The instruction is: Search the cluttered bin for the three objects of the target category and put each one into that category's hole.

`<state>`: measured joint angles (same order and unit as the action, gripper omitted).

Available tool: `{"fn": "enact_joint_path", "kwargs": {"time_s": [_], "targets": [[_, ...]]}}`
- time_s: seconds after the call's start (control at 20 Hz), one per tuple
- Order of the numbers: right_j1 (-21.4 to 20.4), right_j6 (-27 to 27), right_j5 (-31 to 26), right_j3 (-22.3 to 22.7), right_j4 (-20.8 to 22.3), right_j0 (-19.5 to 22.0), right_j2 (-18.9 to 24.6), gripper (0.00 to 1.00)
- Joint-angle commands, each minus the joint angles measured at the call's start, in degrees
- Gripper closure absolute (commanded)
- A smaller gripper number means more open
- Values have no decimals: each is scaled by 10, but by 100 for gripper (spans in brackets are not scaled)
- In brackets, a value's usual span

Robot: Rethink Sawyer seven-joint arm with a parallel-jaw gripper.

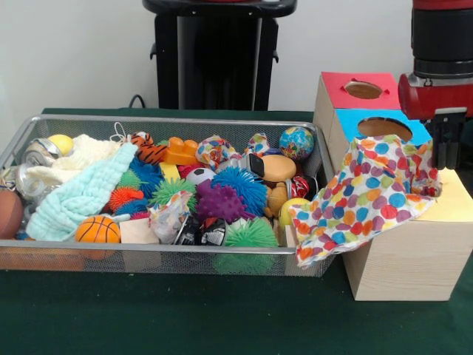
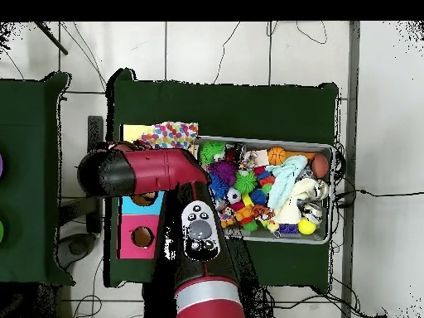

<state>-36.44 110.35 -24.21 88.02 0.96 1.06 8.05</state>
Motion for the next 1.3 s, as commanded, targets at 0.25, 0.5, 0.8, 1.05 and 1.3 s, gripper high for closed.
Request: {"fn": "enact_joint_path", "kwargs": {"time_s": [0.25, 0.5, 0.8, 1.05, 1.3], "targets": [[-25, 19, -117, 23, -4, 22, 19, 100], [-41, -12, -153, 12, -6, 47, 38, 100], [-36, -29, -163, 1, 0, 71, 59, 100], [-16, -37, -161, -22, 12, 83, 67, 100], [-4, -41, -141, -29, 22, 89, 72, 100]]}}
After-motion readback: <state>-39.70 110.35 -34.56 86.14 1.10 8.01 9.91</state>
